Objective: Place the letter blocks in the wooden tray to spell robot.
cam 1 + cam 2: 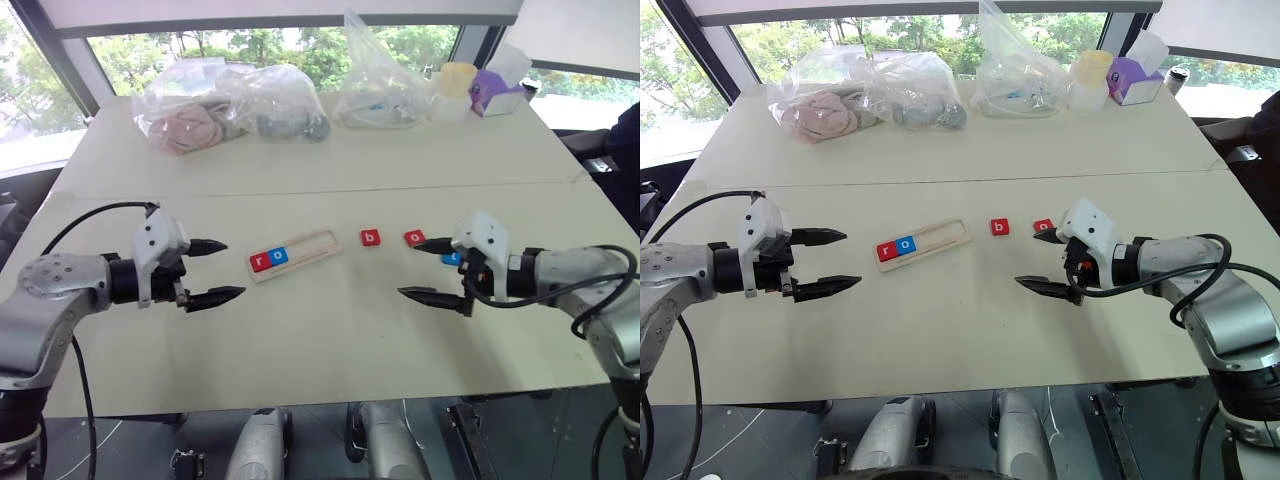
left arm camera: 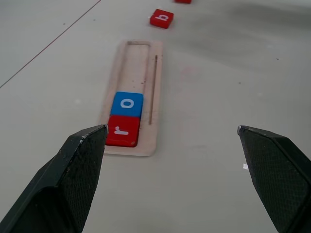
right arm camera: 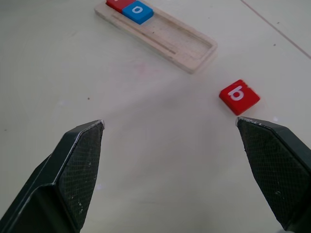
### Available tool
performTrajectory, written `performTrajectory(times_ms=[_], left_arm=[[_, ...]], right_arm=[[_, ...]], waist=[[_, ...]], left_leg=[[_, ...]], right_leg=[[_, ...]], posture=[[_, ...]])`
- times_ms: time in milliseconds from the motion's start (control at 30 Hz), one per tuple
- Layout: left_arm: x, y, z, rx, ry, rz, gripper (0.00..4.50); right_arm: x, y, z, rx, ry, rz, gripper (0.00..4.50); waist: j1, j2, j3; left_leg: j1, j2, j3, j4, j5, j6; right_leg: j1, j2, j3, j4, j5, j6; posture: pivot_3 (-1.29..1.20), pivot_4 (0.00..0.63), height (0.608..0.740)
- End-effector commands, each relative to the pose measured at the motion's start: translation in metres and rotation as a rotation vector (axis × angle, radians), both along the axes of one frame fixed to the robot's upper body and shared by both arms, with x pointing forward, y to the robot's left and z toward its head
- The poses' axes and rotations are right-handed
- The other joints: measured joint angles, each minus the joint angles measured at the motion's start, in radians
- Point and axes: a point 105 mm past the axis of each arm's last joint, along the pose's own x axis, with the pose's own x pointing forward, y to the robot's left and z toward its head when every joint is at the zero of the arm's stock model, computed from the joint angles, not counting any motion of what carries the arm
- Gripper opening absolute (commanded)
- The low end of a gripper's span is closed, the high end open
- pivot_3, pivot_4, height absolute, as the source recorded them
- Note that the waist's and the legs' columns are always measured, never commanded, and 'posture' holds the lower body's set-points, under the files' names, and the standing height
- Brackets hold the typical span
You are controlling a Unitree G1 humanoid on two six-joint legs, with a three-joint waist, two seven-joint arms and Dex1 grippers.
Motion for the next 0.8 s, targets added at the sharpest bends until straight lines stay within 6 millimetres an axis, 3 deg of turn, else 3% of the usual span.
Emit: performTrajectory(times_ms=[33,233,800], left_arm=[[0.001,-0.001,0.008,0.0,-0.044,-0.017,4.5],[0.006,0.0,0.011,-0.015,-0.049,-0.012,4.5],[0.038,-0.008,-0.011,0.01,-0.061,-0.082,4.5]], right_arm=[[0.001,0.003,0.011,-0.005,-0.044,0.026,4.47],[0.001,0.004,0.009,-0.01,-0.049,0.028,4.47],[0.003,0.013,0.006,0.0,-0.074,0.027,4.47]], waist=[[0.0,0.0,0.0],[0.0,0.0,0.0],[0.002,0.0,0.0]], left_leg=[[0.0,0.0,0.0,0.0,0.0,0.0],[0.0,0.0,0.0,0.002,0.0,0.0],[0.0,-0.001,0.0,0.004,0.0,0.0]], right_leg=[[0.0,0.0,0.0,0.0,0.0,0.0],[0.0,0.0,0.0,0.001,0.0,0.0],[0.001,0.0,0.0,0.004,0.001,0.001]], posture=[[0.0,0.15,0.74],[0.0,0.15,0.74],[0.0,0.15,0.74]])
